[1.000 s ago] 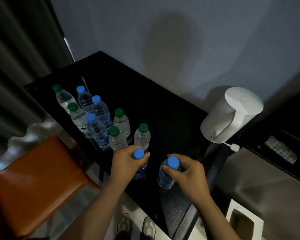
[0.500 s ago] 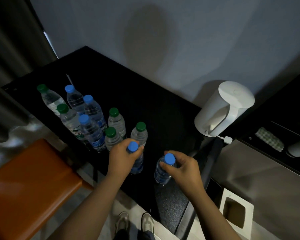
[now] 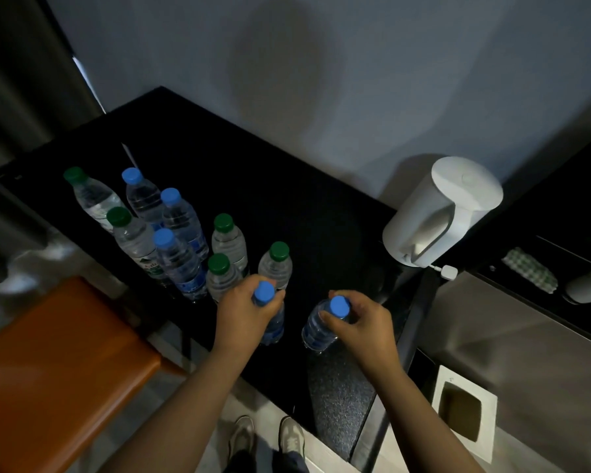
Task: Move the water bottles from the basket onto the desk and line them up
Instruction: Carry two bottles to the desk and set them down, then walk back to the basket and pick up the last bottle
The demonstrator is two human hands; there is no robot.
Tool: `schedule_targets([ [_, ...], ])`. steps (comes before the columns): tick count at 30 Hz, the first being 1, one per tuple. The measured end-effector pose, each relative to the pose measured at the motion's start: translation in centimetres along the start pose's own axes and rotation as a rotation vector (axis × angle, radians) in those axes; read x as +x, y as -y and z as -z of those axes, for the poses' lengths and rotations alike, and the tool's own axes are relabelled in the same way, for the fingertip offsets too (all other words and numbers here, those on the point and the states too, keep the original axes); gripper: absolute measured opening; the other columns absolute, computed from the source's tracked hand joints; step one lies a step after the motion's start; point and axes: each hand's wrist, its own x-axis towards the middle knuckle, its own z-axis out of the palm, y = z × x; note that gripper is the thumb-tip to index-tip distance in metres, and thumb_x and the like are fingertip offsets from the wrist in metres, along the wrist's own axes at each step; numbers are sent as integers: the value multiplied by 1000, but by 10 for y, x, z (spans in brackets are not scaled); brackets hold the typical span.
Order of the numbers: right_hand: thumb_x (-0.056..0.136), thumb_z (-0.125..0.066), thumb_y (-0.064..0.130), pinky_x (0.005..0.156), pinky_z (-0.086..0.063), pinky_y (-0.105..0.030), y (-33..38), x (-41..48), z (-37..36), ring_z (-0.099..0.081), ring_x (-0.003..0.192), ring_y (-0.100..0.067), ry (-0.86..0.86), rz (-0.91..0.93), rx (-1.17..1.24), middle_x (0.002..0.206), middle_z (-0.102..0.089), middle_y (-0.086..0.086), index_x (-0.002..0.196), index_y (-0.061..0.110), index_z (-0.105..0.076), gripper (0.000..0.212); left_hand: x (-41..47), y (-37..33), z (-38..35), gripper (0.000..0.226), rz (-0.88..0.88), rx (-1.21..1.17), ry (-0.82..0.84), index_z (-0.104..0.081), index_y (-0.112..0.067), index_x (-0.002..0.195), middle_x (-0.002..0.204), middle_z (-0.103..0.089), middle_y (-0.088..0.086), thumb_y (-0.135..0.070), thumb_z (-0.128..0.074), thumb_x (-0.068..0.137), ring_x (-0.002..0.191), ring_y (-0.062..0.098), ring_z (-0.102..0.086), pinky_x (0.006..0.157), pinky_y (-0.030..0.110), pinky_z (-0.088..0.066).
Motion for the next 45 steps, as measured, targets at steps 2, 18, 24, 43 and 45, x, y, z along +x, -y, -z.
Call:
schedule_targets([
  [2, 78, -76, 19, 77, -54, -15, 2, -3, 2, -63, 89, 4, 6, 6, -45, 102, -68, 11, 106, 19, -66, 29, 1, 0, 0, 15, 1, 7, 8, -67, -9, 83, 81, -70, 4, -20, -76, 77, 79, 18, -65, 73, 39, -55],
  [18, 83, -63, 37, 73, -52, -31, 14, -26, 16, -63, 92, -19, 177, -171, -697, 105, -66, -1, 116, 20, -53, 38, 10, -7, 19, 18, -89, 167, 228, -64, -17, 94, 91, -64, 0, -22, -73, 80, 84, 15, -60, 69, 23, -43],
  [24, 87, -60, 28, 86, -53, -33, 14, -54, 12, -62, 102, -19, 236, -220, -752, 112, -66, -2, 119, 20, -57, 33, 12, -28, 34, 37, -293, 324, 359, -60, -18, 118, 115, -61, 3, -28, -69, 83, 102, 18, -56, 84, 27, -45],
  [43, 84, -67, 36, 85, -47, -22, 3, -188, 49, -62, 105, -12, -7, -649, -622, 116, -66, 6, 120, 28, -60, 37, -90, -70, -17, 28, -654, 589, 1032, -59, -19, 107, 106, -61, 0, -29, -64, 81, 94, 18, -58, 78, 28, -48],
  [45, 85, -66, 35, 86, -46, -22, -3, -208, 56, -61, 107, -11, -43, -689, -590, 118, -65, 7, 121, 28, -58, 38, -107, -77, -29, 26, -693, 609, 1073, -60, -19, 105, 105, -61, 0, -27, -64, 81, 95, 19, -59, 76, 25, -45],
])
